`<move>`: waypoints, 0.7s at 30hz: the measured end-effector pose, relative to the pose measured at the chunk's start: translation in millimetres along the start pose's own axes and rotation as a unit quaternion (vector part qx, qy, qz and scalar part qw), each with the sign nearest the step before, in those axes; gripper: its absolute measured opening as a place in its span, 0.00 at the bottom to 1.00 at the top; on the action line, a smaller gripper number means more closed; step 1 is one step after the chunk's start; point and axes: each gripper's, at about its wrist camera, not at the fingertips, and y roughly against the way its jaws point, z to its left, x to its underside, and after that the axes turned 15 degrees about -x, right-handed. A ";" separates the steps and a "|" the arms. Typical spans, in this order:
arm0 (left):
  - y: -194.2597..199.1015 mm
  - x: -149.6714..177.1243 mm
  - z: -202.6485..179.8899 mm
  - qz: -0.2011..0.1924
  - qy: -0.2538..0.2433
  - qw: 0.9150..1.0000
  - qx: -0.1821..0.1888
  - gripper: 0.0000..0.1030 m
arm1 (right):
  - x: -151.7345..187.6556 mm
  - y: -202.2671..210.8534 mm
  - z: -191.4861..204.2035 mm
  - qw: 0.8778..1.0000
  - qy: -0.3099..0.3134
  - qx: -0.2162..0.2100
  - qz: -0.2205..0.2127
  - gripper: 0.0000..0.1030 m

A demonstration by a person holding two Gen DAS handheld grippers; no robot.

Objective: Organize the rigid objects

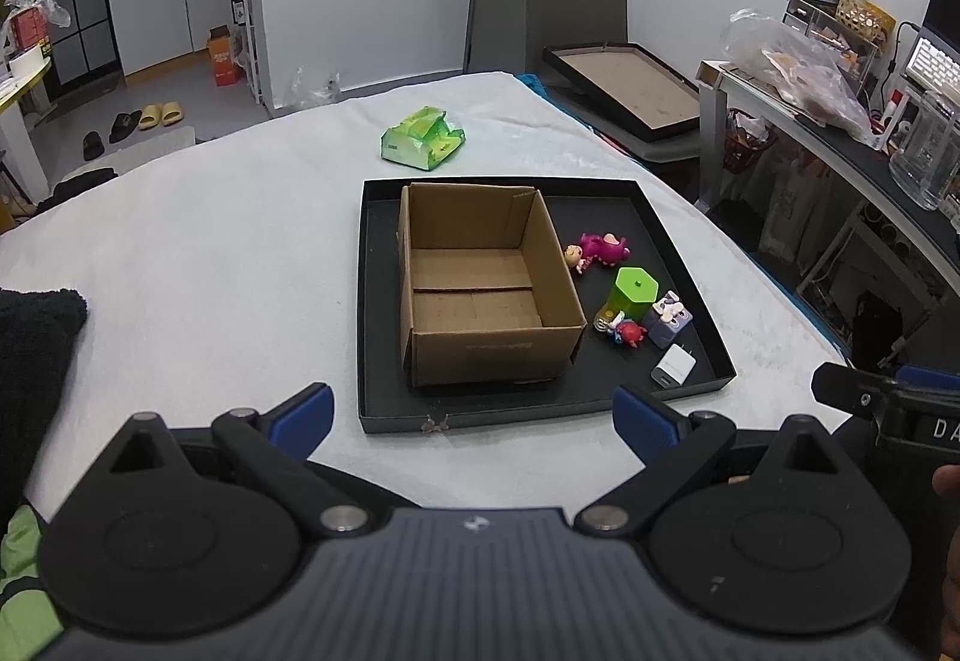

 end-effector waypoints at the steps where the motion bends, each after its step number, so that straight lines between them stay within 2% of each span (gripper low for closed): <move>1: 0.2 0.1 -0.5 0.000 -0.001 1.000 0.000 0.96 | 0.1 -0.1 -0.2 1.000 0.000 0.001 0.000 1.00; 21: -1.7 0.9 0.2 0.002 -0.002 1.000 -0.001 0.96 | 2.0 -2.5 -4.5 1.000 -0.006 0.002 0.001 1.00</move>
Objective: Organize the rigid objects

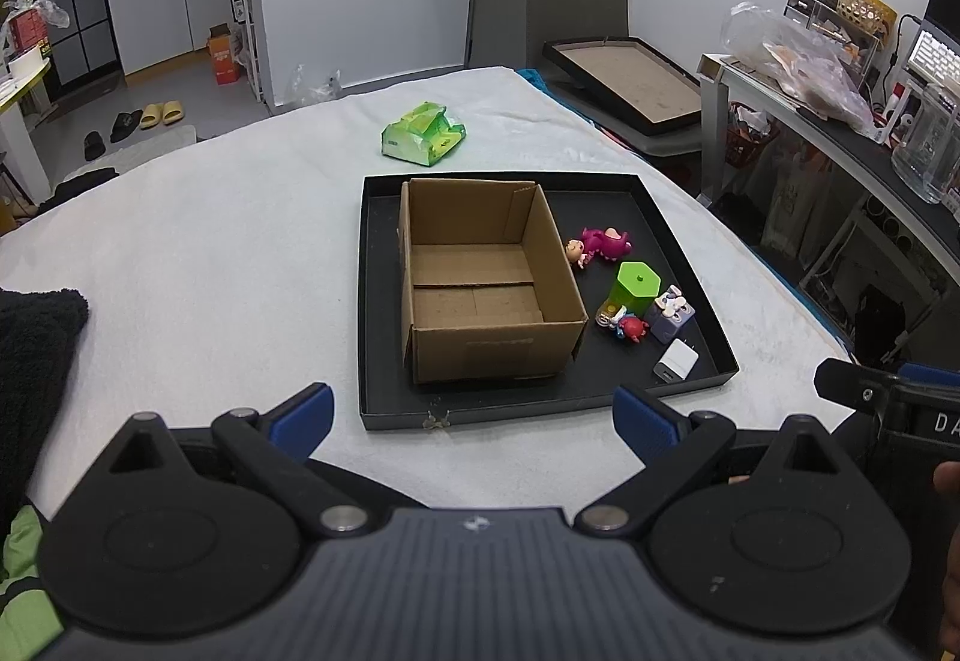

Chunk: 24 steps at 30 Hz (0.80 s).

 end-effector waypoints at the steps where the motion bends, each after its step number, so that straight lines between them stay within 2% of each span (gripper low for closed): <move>1: 0.0 -0.1 0.0 0.000 0.000 1.000 0.000 0.96 | 0.2 -0.6 -0.9 1.000 -0.001 -0.001 0.000 1.00; 16: -7.0 -0.9 2.3 0.003 0.001 1.000 -0.004 0.96 | 0.3 -4.9 -4.5 1.000 -0.003 -0.005 0.003 1.00; 24: -15.9 -4.9 1.9 -0.003 0.003 1.000 -0.003 0.96 | -0.8 -22.2 -19.3 1.000 -0.016 -0.007 0.005 1.00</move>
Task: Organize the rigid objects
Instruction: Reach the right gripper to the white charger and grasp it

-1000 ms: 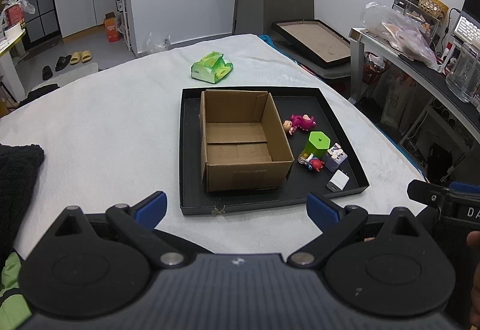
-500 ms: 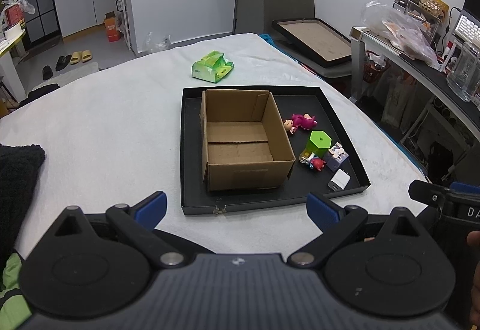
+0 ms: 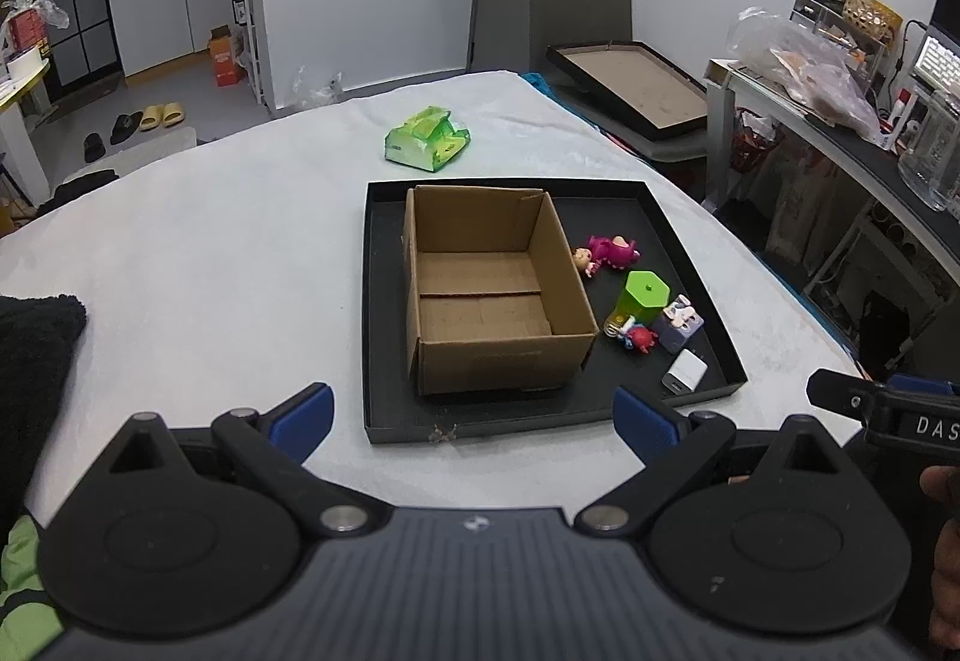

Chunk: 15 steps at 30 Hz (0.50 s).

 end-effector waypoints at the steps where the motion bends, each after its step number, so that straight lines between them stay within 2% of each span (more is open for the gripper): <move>1: -3.6 -0.5 0.4 0.001 0.002 1.000 -0.002 0.96 | 0.3 -3.1 -2.7 1.000 -0.003 0.000 0.002 1.00; 8: -25.9 -9.0 4.1 0.007 0.018 0.999 -0.029 0.96 | 0.2 -24.8 -15.0 1.000 -0.009 -0.012 0.006 1.00; 15: -48.8 -17.9 5.7 0.017 0.026 0.999 -0.039 0.96 | -2.4 -46.7 -27.1 0.999 -0.031 -0.018 0.008 1.00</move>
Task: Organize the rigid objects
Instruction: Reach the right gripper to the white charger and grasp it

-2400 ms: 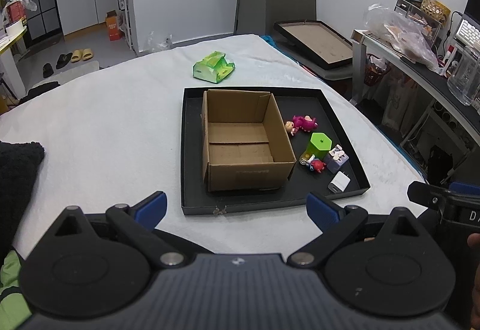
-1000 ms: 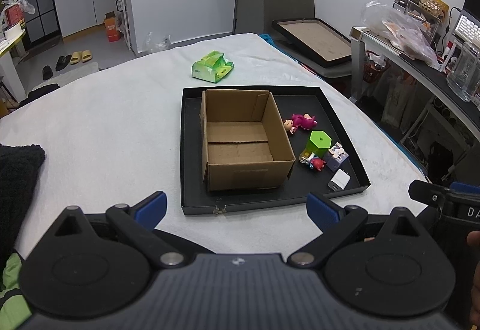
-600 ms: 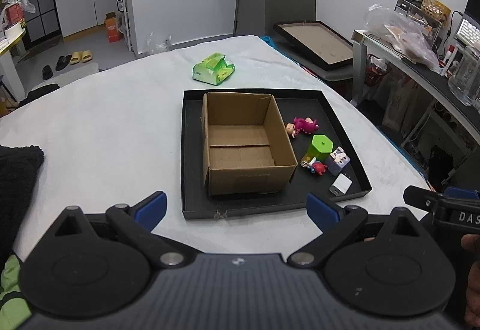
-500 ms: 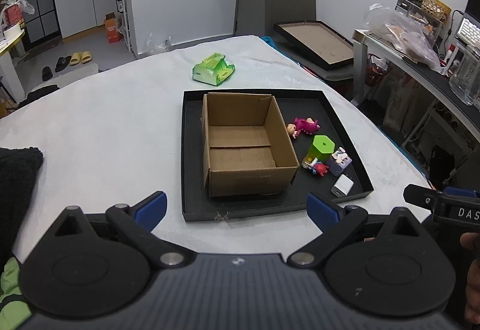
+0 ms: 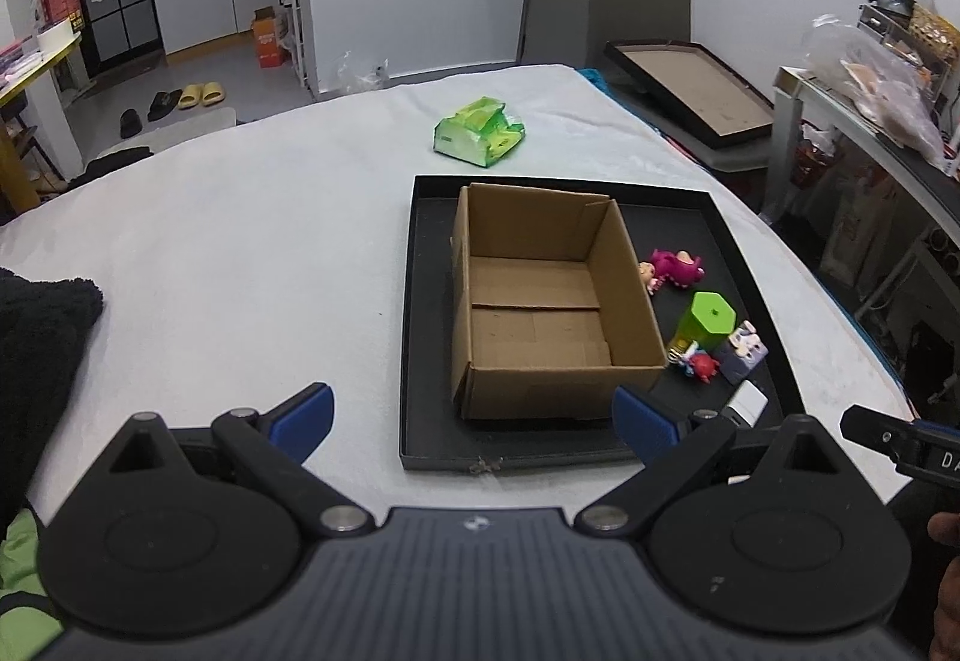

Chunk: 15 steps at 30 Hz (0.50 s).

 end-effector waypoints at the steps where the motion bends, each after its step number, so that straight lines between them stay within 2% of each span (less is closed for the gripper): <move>1: -3.9 -0.9 -0.4 0.002 0.000 1.000 -0.002 0.96 | -0.2 -3.0 -2.1 1.000 -0.002 -0.003 0.002 1.00; 5: -19.5 -4.2 -2.5 0.012 0.005 1.000 -0.017 0.95 | -2.6 -14.6 -11.4 1.000 -0.014 -0.003 0.004 1.00; 15: -55.3 -9.2 -6.7 0.039 0.010 0.999 -0.017 0.94 | -6.1 -49.8 -34.7 0.998 -0.056 0.008 0.026 0.98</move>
